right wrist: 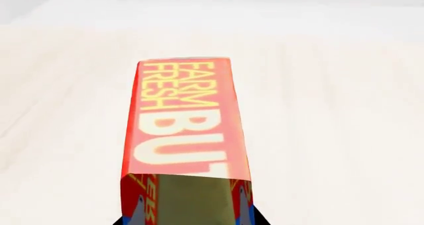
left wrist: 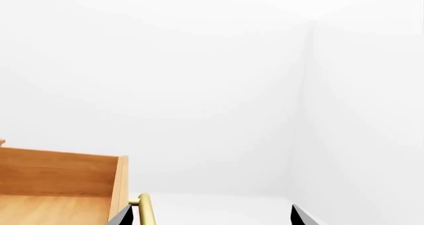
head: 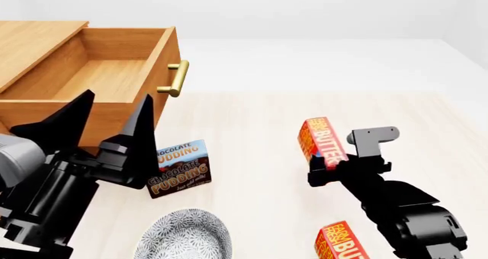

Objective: Put the butter at the front in the top drawer of the cabinet and close it.

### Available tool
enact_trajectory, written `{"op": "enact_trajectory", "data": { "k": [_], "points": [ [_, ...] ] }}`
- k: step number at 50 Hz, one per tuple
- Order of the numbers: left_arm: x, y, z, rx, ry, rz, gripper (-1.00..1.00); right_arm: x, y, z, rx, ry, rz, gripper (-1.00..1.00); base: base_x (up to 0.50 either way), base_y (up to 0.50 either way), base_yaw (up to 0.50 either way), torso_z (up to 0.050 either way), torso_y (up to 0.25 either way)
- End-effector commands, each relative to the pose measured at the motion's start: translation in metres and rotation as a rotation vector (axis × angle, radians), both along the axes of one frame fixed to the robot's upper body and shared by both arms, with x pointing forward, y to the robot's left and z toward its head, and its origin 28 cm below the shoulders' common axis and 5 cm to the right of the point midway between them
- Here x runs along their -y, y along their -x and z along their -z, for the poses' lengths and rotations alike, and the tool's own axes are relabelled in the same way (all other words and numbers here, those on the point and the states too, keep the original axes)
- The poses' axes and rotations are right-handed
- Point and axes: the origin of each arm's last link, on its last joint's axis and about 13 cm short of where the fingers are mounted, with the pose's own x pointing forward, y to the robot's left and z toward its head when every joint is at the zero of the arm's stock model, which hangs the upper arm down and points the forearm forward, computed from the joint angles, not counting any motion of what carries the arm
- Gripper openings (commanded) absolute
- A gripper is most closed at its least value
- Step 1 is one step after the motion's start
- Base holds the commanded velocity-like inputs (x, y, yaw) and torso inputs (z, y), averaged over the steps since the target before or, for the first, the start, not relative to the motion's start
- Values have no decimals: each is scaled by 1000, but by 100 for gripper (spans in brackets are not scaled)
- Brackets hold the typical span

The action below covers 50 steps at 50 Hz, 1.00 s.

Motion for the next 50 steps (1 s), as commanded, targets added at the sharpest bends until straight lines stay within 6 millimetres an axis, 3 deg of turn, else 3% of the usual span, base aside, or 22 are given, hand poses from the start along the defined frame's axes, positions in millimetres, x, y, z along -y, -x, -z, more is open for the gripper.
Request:
{"op": "enact_trajectory", "data": {
  "k": [1, 22, 50],
  "points": [
    [0, 2, -2, 5, 0, 0, 100, -4, 15, -26, 160, -50, -17, -100, 0, 0, 0, 0, 0],
    [1, 5, -10, 0, 7, 25, 100, -19, 44, -60, 390, -182, -87, -100, 0, 0, 0, 1, 1],
    [3, 5, -1, -72, 42, 116, 100, -23, 70, -59, 506, -404, -244, -100, 0, 0, 0, 0, 1]
  ]
}}
